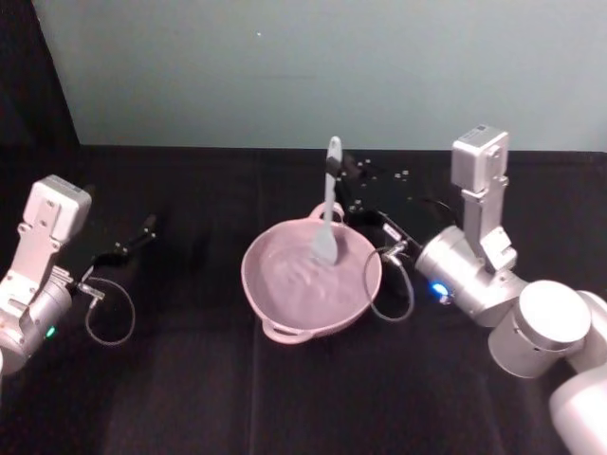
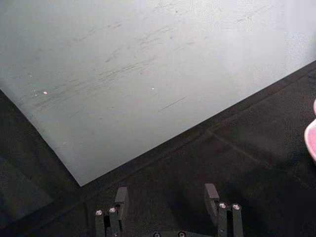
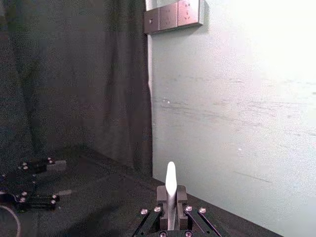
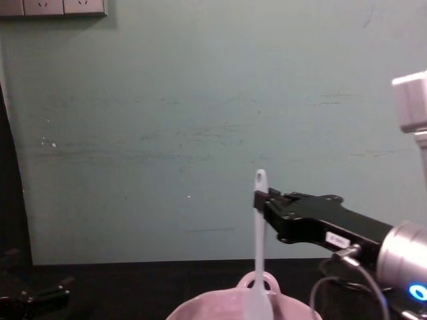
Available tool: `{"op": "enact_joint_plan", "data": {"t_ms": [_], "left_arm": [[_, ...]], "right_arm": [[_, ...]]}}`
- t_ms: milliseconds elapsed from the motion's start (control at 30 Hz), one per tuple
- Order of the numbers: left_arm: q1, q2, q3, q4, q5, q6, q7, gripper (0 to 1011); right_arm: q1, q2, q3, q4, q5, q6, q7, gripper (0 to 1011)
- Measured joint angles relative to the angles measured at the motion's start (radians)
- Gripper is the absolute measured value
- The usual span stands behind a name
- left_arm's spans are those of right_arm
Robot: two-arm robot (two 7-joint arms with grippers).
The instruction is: Use the one hand to pick up the spoon and stir the clear water in the bowl.
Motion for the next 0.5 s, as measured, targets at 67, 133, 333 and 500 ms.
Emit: {"op": "enact_joint_plan", "data": {"t_ms": [67, 133, 333, 500], "left_arm": [[0.0, 0.0, 0.0, 0.0, 0.0, 0.0, 0.0, 1011], [0.0, 0.0, 0.0, 0.0, 0.0, 0.0, 0.0, 1011], [0.0, 0.0, 0.0, 0.0, 0.0, 0.0, 0.0, 1011], [0.0, 0.0, 0.0, 0.0, 0.0, 0.0, 0.0, 1011]], "right_arm": [[-0.015, 0.018, 0.014, -0.022, -0.001, 0.008, 0.002, 112], [-0.024, 0.026, 0.02, -0.037, -0.001, 0.014, 0.004, 112], [-0.086, 0.071, 0.035, -0.132, 0.017, 0.035, 0.034, 112], [-0.132, 0.094, 0.032, -0.198, 0.043, 0.049, 0.059, 112]]}}
